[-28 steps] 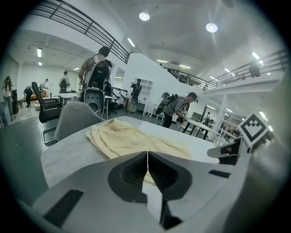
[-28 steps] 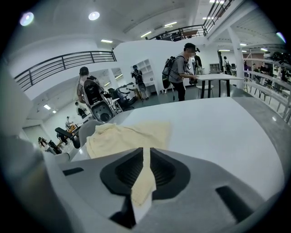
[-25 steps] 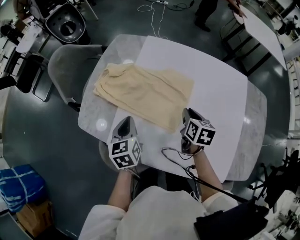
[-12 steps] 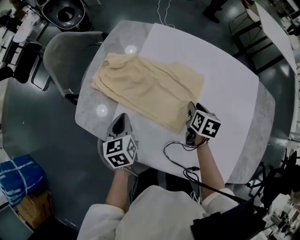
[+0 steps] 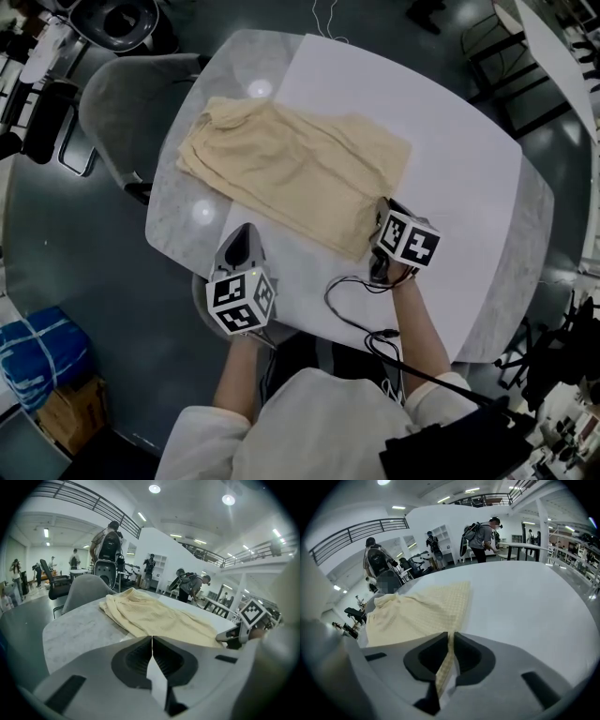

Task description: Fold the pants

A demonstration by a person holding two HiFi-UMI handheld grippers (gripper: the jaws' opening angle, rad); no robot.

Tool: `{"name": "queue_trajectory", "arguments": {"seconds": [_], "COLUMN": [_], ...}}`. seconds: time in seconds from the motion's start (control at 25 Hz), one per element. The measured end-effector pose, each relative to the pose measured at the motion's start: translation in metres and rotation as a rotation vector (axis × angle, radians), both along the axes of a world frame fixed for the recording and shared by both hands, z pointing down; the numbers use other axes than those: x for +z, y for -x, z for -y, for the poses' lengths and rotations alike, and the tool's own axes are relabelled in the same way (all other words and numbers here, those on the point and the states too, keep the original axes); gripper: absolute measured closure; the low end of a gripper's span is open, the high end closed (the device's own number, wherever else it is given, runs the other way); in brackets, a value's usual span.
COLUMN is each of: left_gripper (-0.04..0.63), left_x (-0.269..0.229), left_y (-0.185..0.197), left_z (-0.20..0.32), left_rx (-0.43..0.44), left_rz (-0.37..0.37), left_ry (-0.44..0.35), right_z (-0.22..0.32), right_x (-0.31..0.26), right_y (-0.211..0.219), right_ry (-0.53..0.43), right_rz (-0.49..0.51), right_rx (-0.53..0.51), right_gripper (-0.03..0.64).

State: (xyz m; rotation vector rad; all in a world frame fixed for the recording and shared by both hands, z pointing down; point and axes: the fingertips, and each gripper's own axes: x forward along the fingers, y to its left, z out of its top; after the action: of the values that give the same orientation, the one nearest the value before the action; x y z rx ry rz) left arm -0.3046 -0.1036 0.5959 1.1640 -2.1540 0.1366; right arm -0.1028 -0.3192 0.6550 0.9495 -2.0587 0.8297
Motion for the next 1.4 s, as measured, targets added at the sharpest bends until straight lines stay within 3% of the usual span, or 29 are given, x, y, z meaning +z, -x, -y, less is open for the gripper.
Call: {"name": "queue_trajectory", "arguments": {"seconds": [0.44, 0.76, 1.12, 1.32, 1.36, 1.4], "left_gripper": [0.586, 0.586, 0.586, 0.586, 0.586, 0.586], "left_x": [-0.005, -0.022, -0.04, -0.048, -0.047, -0.046], "left_y": [0.017, 0.059, 0.12, 0.136, 0.138, 0.14], "left_z": [-0.019, -0.041, -0.086, -0.112, -0.116, -0.119], "left_rx": [-0.042, -0.054, -0.116, -0.144, -0.15, -0.156], "left_rz": [-0.004, -0.025, 0.007, 0.025, 0.027, 0.025], "left_ry": [-0.028, -0.086, -0.108, -0.11, -0.111, -0.112], "right_z": [-0.003, -0.02, -0.057, -0.09, -0.094, -0.096], "right_x": [-0.029, -0.083, -0.132, -0.178, -0.185, -0.188], "right_y": [0.014, 0.071, 0.205, 0.331, 0.353, 0.369], "right_ry": [-0.041, -0.082, -0.123, -0.049, -0.043, -0.048], "right_rz": [0.018, 0.054, 0.12, 0.386, 0.432, 0.454], "right_rx": [-0.007, -0.068, -0.201, -0.241, -0.24, -0.244], "right_gripper": [0.609, 0.609, 0.611, 0.605, 0.56, 0.46]}}
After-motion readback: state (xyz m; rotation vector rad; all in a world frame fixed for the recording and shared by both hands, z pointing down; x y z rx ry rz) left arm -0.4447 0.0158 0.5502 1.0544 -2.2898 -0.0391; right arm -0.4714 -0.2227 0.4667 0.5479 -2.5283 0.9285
